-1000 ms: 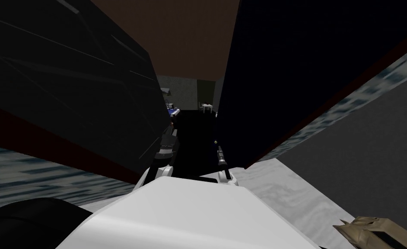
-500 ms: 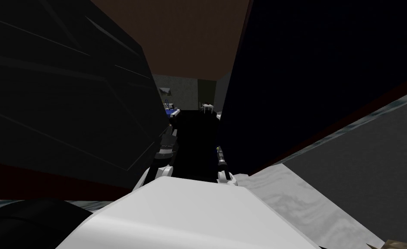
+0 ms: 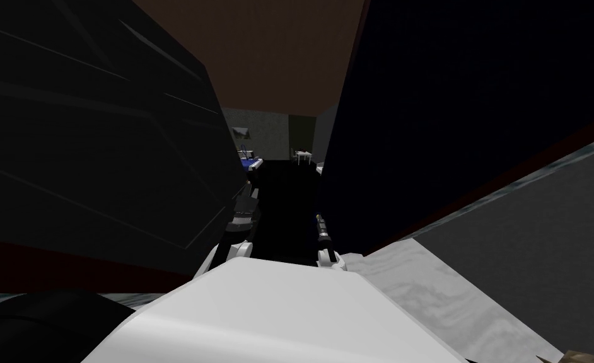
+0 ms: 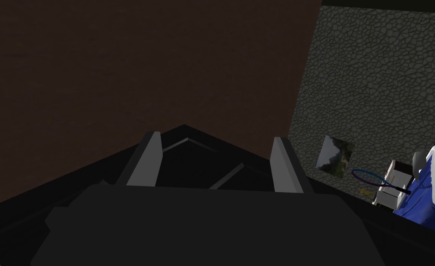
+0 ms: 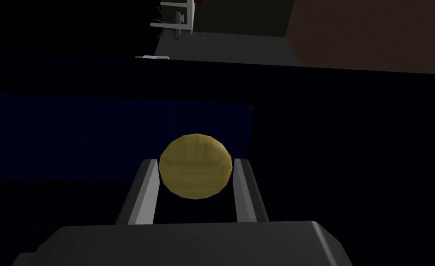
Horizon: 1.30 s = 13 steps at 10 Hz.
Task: Push the door open
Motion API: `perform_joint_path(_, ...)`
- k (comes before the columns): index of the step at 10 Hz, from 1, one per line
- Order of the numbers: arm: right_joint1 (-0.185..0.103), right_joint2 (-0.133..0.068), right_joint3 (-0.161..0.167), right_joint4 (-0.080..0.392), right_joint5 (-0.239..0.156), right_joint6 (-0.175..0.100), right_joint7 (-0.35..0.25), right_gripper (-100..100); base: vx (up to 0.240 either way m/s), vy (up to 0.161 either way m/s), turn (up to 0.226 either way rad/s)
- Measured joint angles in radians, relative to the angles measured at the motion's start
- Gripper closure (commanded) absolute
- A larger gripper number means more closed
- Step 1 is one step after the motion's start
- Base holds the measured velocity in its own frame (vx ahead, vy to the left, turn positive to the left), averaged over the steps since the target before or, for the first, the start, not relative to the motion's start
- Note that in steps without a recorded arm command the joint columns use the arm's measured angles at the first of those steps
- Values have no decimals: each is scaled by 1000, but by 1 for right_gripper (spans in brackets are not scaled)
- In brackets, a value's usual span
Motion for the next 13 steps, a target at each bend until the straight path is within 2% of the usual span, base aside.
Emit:
perform_joint_path(2,1,0,0,1,0,1,0,100,47,22,-12)
perform_joint_path(3,9,-4,-2,-4,-2,7,0,100,174,50,-44)
perform_joint_path(4,30,-5,-4,-30,-3,23,4,100,128,36,-23)
perform_joint_path(7,-1,-17,-27,17,-16,-3,10,100,172,63,-35)
perform_joint_path(8,9,-26,-32,-11,-20,16,9,100,157,60,-45)
perform_joint_path(10,4,-32,-50,1,-29,4,14,100,198,44,-75)
perform_joint_path(11,-6,-31,-64,15,-36,2,23,100,214,58,-70)
perform_joint_path(12,-9,-38,-79,16,-45,6,28,100,230,40,-86)
perform_joint_path(13,-7,-54,-92,18,-52,-1,24,-100,-27,71,-80)
